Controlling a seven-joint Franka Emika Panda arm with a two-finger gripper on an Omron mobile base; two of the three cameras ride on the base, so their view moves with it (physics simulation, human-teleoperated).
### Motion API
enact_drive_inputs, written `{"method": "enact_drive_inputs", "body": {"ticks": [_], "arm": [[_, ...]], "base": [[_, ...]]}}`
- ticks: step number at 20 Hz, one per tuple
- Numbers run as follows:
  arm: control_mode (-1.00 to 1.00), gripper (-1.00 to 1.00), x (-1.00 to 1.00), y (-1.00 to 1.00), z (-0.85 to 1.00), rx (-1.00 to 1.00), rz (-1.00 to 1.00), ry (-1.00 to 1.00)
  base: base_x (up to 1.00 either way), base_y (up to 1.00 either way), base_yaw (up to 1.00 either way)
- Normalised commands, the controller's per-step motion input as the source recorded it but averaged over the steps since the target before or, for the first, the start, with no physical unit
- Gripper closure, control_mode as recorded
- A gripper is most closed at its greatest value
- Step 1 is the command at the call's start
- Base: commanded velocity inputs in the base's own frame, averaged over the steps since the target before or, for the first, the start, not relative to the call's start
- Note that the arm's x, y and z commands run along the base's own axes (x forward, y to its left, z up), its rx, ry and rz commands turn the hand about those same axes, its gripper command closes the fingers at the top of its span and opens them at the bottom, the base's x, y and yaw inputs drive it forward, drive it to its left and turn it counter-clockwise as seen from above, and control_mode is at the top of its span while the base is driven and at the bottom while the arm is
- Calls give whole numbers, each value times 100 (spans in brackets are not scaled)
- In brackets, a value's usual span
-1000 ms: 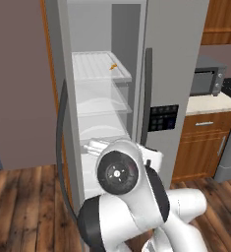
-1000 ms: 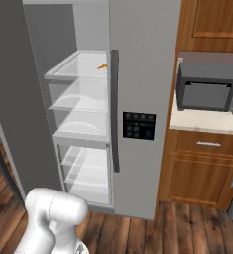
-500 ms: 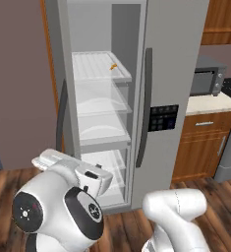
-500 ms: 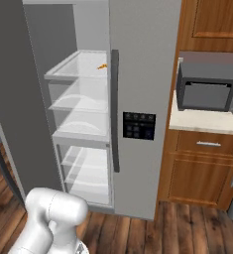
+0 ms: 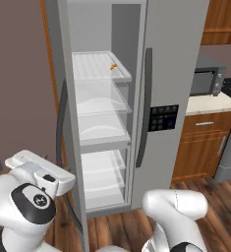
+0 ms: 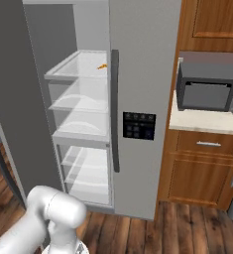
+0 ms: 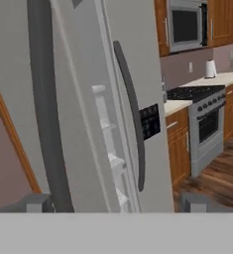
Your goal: There's a chicken drumstick in the fridge that needs to be moved to the freezer for freezing. Pick up the chicken drumstick from the fridge, place it on any shelf in the freezer, and close the fridge and freezer doors when done.
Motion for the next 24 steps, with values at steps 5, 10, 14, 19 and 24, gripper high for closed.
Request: {"method": "enact_drive_inputs", "body": {"ticks": [5,10,14,19,24], "arm": [[-100,-100,74,56,-44,-9,-3,0],[-100,-100,68,22,-46,-8,-1,0],[-100,-100,54,21,-49,-6,0,0],[-100,-100,35,58,-44,-5,0,0],[-100,-100,41,46,-25,-6,0,0]], "base": [[0,0,0],[0,0,0],[0,0,0],[0,0,0],[0,0,0]]}}
